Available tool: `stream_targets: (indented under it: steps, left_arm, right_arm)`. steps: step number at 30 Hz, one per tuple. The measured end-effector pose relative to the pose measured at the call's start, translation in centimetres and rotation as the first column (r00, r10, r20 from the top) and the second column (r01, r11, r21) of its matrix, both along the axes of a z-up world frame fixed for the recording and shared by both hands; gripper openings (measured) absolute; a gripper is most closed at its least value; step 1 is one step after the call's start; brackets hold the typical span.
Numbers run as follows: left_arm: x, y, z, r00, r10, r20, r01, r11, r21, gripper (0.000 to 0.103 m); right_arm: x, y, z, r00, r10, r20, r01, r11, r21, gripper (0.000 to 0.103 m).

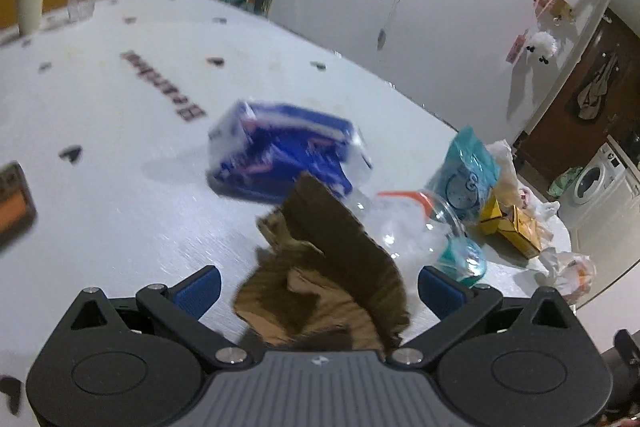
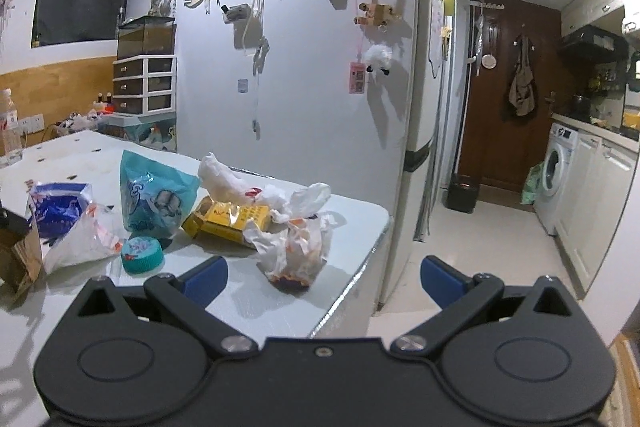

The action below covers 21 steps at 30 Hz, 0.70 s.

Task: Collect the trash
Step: 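Grasp the brown cardboard piece with the left tool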

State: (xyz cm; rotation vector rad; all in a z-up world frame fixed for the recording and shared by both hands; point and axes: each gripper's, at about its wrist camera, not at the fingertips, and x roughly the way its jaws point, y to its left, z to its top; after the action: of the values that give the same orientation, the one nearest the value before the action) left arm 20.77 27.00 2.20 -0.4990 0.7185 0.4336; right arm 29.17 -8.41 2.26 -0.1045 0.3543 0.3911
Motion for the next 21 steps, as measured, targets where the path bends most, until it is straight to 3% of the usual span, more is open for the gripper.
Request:
stream_targets:
  steps: [8, 13, 21]
  left_arm:
    - [1.3, -1.4, -0.6, 0.999, 0.016, -0.041, -0.013, 0.996, 0.089, 0.103]
    - [0.8, -0.5, -1.5, 0.998, 0.056, -0.03, -0.054, 0.996, 0.075, 0.101]
    - [0.2, 0.5, -2.0, 0.998, 0.055, 0.016, -0.055, 0.997, 0.053, 0.078]
  right_arm:
    - [3.5, 0.8, -1.0, 0.999, 0.023, -0.043, -0.022, 0.999, 0.027, 0.103]
    - [6.0, 1.2, -1.5, 0.997, 0.013, -0.077, -0.008, 0.998, 0.067, 0.103]
    - [9.0, 2.8, -2.7, 0.988, 0.02, -0.152, -0.004, 0.994, 0.107, 0.093]
